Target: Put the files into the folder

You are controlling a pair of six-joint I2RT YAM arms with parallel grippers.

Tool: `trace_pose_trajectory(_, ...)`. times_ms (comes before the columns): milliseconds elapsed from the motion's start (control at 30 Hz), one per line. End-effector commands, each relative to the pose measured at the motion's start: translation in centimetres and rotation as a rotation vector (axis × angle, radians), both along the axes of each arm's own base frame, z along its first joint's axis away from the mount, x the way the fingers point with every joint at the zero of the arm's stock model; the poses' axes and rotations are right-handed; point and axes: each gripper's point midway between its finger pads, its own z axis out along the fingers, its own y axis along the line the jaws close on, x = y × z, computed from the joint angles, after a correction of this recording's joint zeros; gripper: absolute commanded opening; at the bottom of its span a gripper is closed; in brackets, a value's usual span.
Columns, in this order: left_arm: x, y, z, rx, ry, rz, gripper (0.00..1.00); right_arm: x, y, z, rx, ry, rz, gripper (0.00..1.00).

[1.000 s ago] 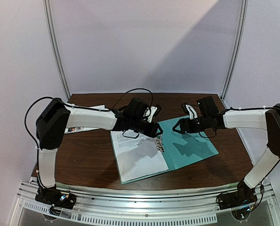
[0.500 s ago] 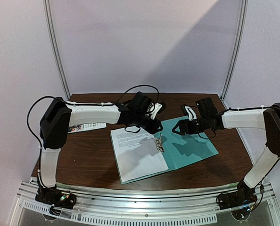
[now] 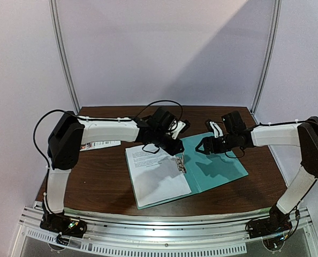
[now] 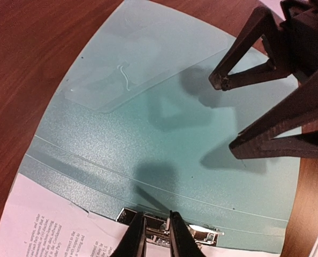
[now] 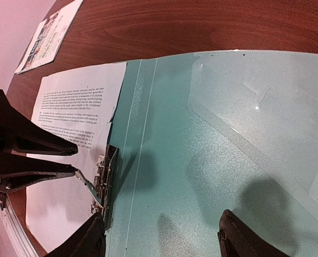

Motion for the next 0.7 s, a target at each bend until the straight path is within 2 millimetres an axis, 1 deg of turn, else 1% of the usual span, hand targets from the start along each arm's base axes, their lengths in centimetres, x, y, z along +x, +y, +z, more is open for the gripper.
trace_pose_trajectory(0,-0.7,-0.9,-1.4,0.019,0.018,-0.027,0.15,0.1,0.3,-0.4,-0.01,0.004,0.003,0.72)
trace_pose_trajectory(133,-0.8,-0.9,-1.7,0.025,0.021,-0.028,0.11,0.2,0.4,-0.3,-0.007,0.002,0.004,0.72)
trace_pose_trajectory(367,-0.8,-0.7,-1.8,0.035,0.017,-0.02,0.0,0.3,0.6,-0.2,0.003,0.004,0.008,0.72)
trace_pose_trajectory(500,-0.8,-0.5,-2.0,0.04,0.02,-0.016,0.0,0.6,1.1,0.2,0.026,-0.001,0.008,0.72)
trace_pose_trajectory(667,-1.0,-0.2,-2.1,0.043,0.023,-0.003,0.0,0.9,2.6,0.5,0.057,-0.003,0.01,0.71)
